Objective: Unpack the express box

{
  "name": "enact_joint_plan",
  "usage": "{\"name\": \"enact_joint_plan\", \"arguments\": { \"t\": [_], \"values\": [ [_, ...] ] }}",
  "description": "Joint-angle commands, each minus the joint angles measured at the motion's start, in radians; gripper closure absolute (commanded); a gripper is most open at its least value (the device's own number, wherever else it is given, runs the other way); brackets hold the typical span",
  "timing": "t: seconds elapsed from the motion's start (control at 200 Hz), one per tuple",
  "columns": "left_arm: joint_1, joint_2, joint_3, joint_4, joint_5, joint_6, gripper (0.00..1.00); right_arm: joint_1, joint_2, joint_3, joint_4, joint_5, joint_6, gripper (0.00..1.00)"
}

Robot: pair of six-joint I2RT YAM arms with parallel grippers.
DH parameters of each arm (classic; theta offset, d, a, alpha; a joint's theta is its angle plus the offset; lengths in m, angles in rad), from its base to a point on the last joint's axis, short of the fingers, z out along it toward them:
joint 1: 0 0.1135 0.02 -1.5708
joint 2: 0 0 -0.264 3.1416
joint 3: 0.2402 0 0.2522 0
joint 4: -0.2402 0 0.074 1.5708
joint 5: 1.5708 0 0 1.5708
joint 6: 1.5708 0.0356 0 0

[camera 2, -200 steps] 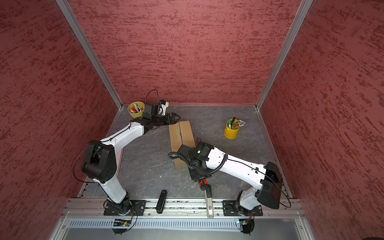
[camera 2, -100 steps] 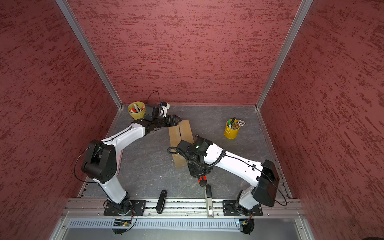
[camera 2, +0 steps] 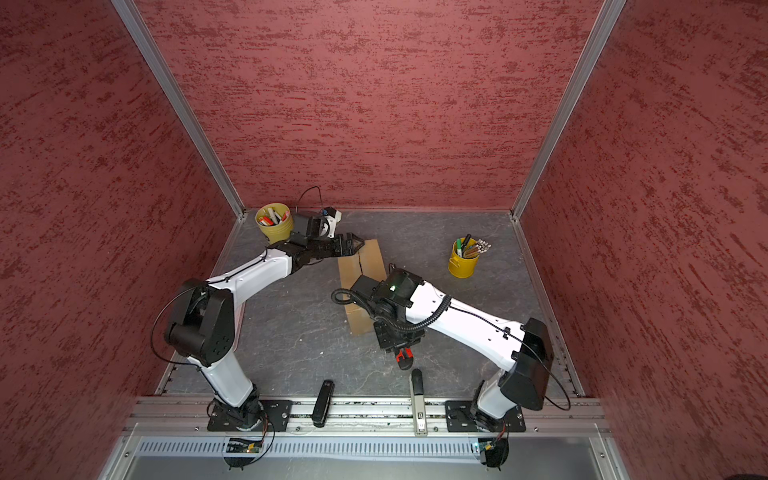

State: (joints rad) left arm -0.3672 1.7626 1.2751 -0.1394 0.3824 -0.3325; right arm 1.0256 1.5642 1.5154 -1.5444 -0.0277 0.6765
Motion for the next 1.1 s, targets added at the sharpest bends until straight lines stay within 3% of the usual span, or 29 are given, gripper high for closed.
{"name": "enact_joint_plan", "arguments": {
  "t": [0.0, 1.092],
  "values": [
    [-0.015, 0.011, -0.012, 0.020, -0.003, -0.002, 0.05, -0.004, 0.004, 0.038, -0.038, 0.036, 0.005, 1.00],
    [-0.019, 0.045, 0.022, 0.014, -0.040, -0.002, 0.05, -0.005, -0.041, 0.001, -0.039, 0.020, 0.006, 1.00]
  ]
}}
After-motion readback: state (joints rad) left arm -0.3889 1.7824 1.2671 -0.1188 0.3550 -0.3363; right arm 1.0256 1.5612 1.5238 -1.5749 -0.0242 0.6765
